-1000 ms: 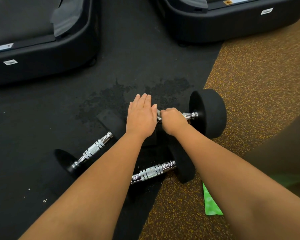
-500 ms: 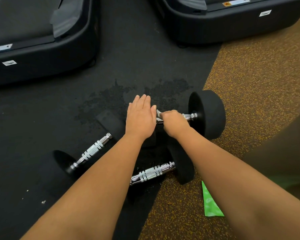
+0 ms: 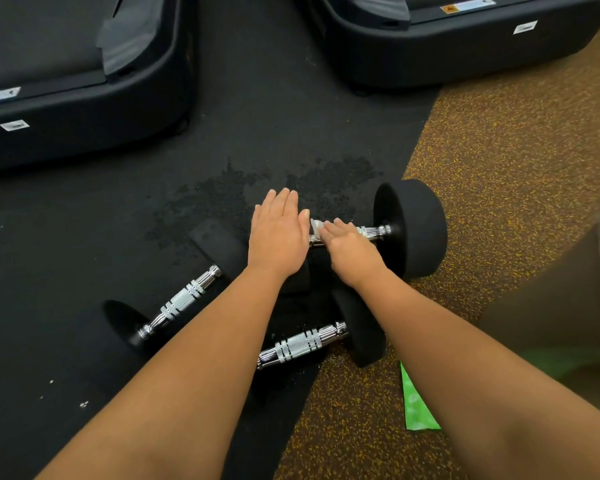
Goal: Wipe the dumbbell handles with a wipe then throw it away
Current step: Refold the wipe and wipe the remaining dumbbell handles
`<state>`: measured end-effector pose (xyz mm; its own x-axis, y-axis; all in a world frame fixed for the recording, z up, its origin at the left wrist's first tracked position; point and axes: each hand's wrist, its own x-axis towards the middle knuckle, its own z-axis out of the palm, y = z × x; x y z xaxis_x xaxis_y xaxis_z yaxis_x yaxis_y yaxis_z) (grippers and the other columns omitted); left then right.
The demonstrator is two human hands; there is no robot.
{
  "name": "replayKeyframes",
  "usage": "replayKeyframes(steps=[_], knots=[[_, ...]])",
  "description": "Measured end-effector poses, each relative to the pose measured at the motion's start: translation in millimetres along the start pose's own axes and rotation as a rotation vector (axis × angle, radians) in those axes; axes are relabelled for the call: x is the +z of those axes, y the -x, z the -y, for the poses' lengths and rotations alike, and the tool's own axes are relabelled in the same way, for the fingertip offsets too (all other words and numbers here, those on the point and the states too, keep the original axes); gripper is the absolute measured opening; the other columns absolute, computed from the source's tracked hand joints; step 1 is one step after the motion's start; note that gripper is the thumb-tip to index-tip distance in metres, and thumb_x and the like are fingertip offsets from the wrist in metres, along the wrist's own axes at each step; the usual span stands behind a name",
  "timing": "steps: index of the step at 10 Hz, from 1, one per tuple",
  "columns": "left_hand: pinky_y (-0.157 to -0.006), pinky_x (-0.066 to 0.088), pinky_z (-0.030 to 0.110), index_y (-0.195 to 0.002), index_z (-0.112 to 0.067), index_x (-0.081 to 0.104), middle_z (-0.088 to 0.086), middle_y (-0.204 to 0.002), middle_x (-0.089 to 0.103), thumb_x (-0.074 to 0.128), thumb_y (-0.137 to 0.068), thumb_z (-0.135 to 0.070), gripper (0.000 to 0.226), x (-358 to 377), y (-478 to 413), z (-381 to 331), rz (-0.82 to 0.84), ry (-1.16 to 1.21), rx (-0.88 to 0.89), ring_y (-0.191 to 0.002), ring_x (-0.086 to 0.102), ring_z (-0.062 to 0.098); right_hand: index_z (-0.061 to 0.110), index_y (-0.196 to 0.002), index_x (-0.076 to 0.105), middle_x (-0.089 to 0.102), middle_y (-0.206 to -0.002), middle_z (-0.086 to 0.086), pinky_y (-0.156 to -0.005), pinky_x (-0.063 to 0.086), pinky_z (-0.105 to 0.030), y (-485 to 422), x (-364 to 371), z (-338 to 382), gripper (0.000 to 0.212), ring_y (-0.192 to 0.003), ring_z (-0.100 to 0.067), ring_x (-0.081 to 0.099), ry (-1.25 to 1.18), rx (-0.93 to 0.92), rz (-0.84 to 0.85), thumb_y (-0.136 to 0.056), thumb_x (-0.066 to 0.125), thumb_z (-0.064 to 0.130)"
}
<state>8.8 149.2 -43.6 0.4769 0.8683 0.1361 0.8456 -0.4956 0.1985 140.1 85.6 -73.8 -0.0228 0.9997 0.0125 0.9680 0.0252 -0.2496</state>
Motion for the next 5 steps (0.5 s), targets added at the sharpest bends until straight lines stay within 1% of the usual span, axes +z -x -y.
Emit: replayKeyframes(steps=[1,2,3,4,5], knots=[[-0.117,0.021,0.044,-0.145,-0.01,0.032,0.006,-0.152,0.033,0.026,-0.102,-0.035,0.05,0,1,-1,0.005,0.015,-0.009,-0.145,0.02,0.024,0.009,-0.13,0.048,0.051,-0.124,-0.005,-0.107,0.033,-0.042,-3,6,8,0.043,-0.12,-0.026,0.042,-0.012,-0.047,-0.007,-0.087,0.047,0.003],[-0.117,0.021,0.044,-0.145,-0.01,0.033,0.006,-0.152,0.033,0.026,-0.102,-0.036,0.05,-1,1,0,0.001,0.021,-0.001,-0.145,0.02,0.024,0.01,-0.131,0.049,0.049,-0.123,-0.004,-0.1,0.042,-0.042,2,6,3,0.05,-0.115,-0.025,0.043,-0.003,-0.147,-0.002,-0.082,0.05,0.001],[-0.117,0.021,0.045,-0.144,-0.009,0.033,0.006,-0.152,0.033,0.028,-0.102,-0.035,0.05,-2,1,0,0.002,0.043,-0.007,-0.145,0.02,0.024,0.007,-0.127,0.054,0.052,-0.124,-0.009,-0.094,0.047,-0.043,8,3,-8,0.047,-0.117,-0.028,0.046,0.055,-0.249,-0.003,-0.08,0.054,-0.002],[-0.118,0.02,0.046,-0.144,-0.009,0.033,0.006,-0.152,0.033,0.028,-0.102,-0.034,0.05,-3,2,-1,0.008,0.06,-0.002,-0.145,0.019,0.025,0.003,-0.126,0.055,0.052,-0.129,-0.013,-0.101,0.043,-0.043,11,1,-16,0.045,-0.125,-0.032,0.045,0.04,-0.23,-0.014,-0.082,0.053,-0.004],[-0.118,0.02,0.046,-0.144,-0.009,0.033,0.006,-0.152,0.033,0.027,-0.102,-0.034,0.05,-4,2,0,0.01,0.063,0.003,-0.145,0.019,0.025,0.002,-0.123,0.056,0.056,-0.121,-0.013,-0.102,0.042,-0.045,11,4,-15,0.043,-0.12,-0.032,0.049,0.033,-0.177,-0.056,-0.081,0.053,-0.004]])
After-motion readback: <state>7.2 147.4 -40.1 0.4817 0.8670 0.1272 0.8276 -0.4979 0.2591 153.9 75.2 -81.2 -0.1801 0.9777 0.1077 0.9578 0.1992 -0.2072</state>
